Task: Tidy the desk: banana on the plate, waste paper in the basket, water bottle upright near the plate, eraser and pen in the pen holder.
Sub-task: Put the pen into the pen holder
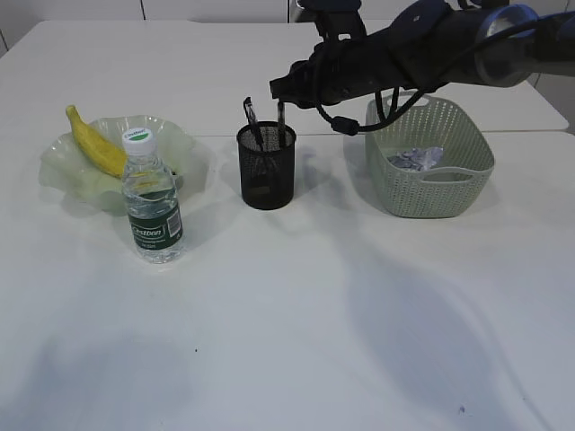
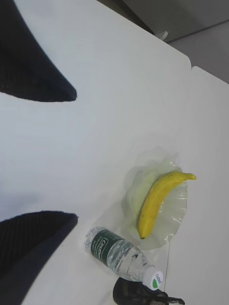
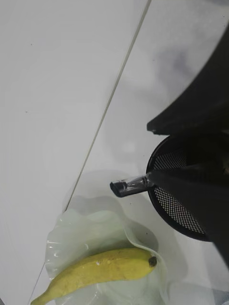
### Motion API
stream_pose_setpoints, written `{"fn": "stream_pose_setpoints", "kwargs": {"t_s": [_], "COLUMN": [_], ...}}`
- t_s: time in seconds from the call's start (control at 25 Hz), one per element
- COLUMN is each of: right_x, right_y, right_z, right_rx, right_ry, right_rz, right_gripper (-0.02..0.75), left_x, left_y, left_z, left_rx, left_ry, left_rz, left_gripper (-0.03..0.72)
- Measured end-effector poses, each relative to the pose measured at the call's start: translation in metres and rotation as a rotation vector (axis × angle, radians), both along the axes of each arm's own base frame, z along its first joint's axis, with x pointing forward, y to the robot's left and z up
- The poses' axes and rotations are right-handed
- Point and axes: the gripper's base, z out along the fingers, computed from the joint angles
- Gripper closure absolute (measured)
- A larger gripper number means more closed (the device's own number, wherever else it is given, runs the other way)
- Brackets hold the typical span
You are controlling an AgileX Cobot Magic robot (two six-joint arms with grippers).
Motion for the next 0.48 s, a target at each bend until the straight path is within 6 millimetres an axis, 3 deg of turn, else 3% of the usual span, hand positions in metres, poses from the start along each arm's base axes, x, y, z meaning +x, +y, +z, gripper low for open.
{"fn": "stream_pose_setpoints", "kwargs": {"t_s": [0.2, 0.36, 0.48], "right_x": [-0.001, -0.004, -0.01], "right_y": [0.001, 0.003, 0.004], "right_z": [0.0, -0.002, 0.007], "right_rx": [0.0, 0.003, 0.017], "right_ry": [0.008, 0.039, 0.068], "right_rz": [0.009, 0.041, 0.074], "right_gripper": [0.493, 0.482, 0.481], "left_x": [0.0, 0.0, 0.0], "left_y": [0.0, 0.0, 0.0], "left_z": [0.0, 0.0, 0.0], "left_rx": [0.0, 0.0, 0.0], "left_ry": [0.0, 0.0, 0.0], "left_rz": [0.0, 0.0, 0.0], "left_gripper": [0.186, 0.187, 0.186]}}
